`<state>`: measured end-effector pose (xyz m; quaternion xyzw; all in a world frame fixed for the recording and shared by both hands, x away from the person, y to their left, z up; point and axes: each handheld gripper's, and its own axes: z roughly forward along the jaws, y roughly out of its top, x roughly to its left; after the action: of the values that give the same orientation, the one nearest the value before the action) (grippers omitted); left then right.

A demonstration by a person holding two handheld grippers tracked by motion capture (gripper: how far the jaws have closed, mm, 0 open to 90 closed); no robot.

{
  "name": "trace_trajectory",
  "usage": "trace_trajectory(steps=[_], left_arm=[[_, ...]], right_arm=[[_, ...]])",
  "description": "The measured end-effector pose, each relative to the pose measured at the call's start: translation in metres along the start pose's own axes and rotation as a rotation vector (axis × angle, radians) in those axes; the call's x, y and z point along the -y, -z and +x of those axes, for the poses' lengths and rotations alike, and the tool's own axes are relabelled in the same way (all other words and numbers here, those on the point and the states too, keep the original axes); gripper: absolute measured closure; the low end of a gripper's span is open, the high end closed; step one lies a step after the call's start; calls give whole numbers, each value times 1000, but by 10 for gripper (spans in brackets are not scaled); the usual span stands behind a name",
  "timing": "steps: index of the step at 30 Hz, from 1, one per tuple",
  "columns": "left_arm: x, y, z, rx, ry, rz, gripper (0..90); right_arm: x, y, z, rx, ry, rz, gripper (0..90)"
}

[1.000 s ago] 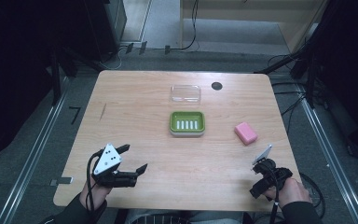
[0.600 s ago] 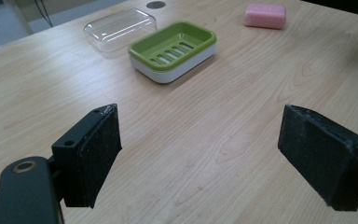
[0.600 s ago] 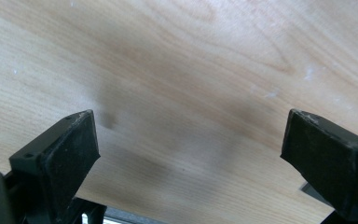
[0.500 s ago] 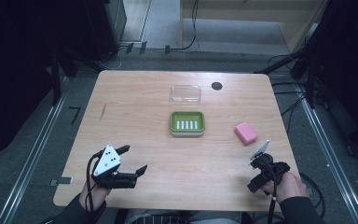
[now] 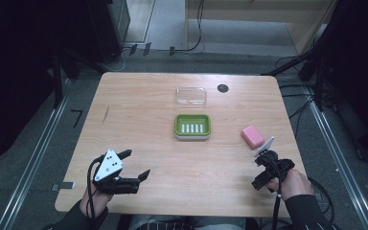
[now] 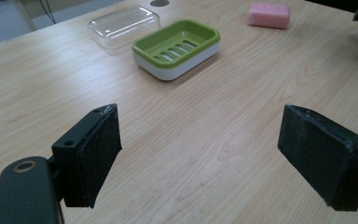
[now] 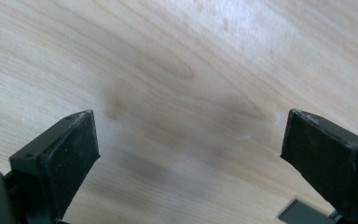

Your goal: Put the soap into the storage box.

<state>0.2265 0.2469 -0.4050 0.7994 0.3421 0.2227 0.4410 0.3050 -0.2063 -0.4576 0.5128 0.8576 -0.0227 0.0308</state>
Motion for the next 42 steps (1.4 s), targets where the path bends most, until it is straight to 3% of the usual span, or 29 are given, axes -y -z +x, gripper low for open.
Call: trace_trajectory(steps=[13,42], left_arm=[[1,2,0,0,-7,4,140],[1,1,-1,-4,-7,6,140]], right_arm=[[-17,4,-1,1,18,-10,38],[-63,8,-32,-10,13,-53,34]])
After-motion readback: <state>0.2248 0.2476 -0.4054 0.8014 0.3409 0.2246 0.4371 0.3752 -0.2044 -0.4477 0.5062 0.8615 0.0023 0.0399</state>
